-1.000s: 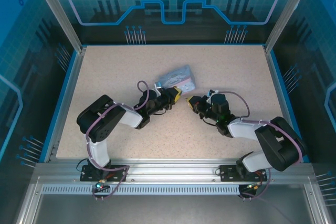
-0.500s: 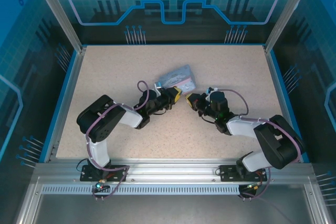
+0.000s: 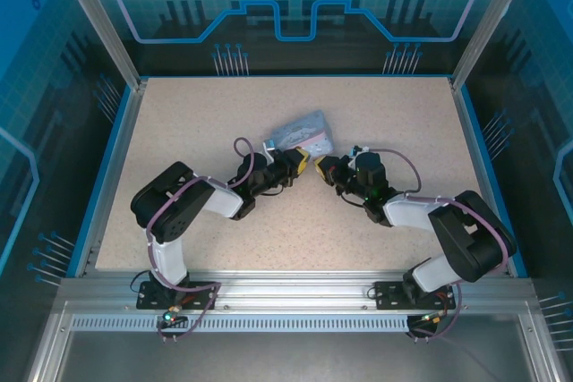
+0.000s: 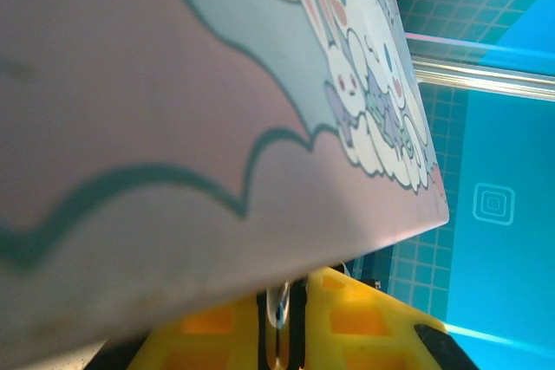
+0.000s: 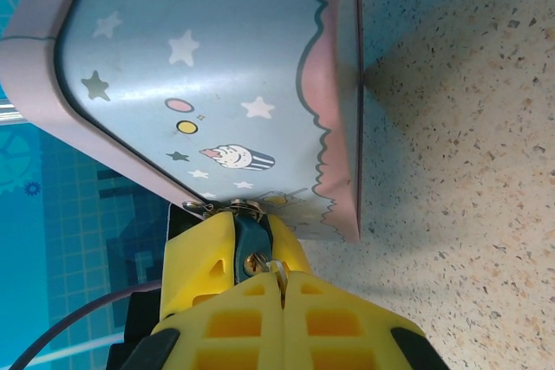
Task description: Unlock the padlock with the key
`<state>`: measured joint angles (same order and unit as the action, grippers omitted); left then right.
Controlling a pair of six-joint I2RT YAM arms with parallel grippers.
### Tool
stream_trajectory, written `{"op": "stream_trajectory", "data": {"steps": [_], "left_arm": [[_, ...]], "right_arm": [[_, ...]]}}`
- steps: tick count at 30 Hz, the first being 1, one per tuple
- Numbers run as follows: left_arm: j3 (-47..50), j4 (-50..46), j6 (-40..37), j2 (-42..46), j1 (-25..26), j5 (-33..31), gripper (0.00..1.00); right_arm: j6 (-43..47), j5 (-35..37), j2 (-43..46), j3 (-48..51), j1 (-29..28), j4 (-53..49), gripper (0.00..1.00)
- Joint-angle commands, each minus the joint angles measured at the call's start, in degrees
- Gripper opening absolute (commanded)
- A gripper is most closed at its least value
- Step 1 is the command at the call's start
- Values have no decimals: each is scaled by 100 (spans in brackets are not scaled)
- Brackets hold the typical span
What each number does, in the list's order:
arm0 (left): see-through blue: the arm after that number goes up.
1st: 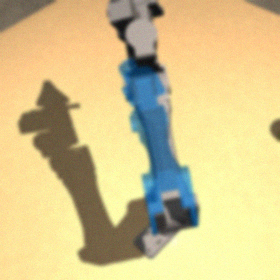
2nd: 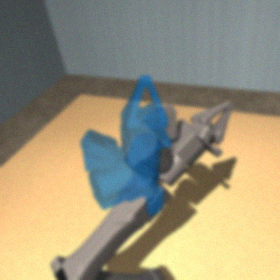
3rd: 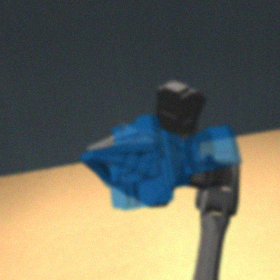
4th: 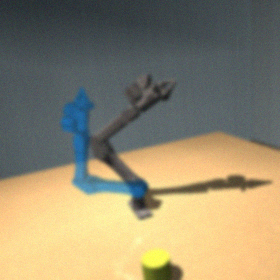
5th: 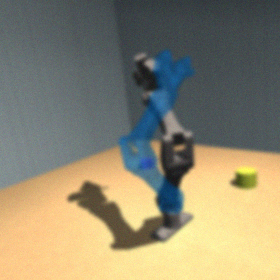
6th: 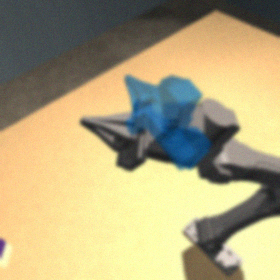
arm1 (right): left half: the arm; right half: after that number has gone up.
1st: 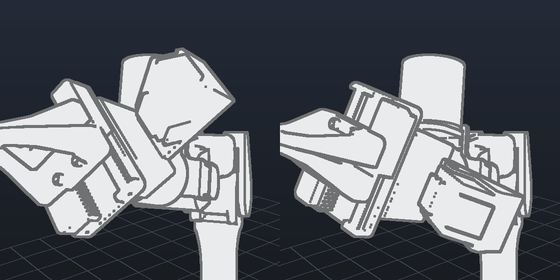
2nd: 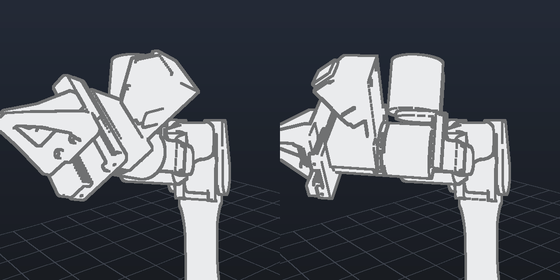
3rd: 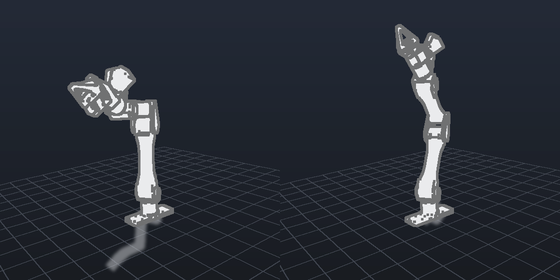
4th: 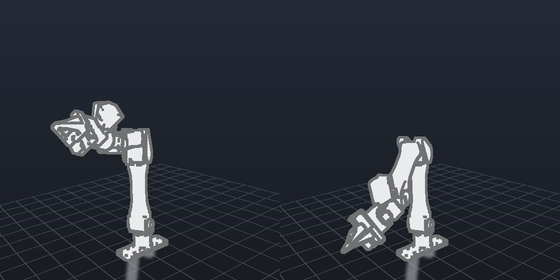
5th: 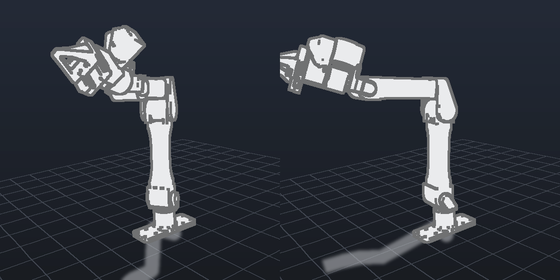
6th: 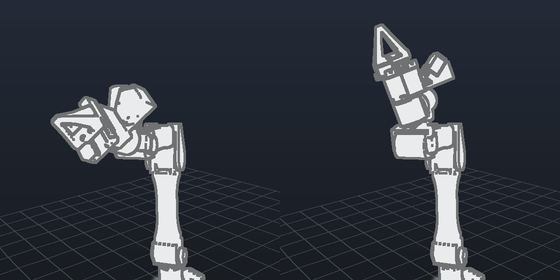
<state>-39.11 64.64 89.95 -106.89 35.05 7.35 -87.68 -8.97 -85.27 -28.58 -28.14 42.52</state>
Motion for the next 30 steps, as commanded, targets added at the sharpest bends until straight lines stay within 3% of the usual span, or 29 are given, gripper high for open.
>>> {"op": "stream_trajectory", "data": {"steps": [1, 30], "left_arm": [[-118, 497, 39, -1, 50, 187, 0], [-142, 392, -54, -45, 87, 169, 0]], "right_arm": [[-30, 107, -102, -157, -79, 186, 0], [-263, 2, -139, -78, -306, 372, 0]]}}
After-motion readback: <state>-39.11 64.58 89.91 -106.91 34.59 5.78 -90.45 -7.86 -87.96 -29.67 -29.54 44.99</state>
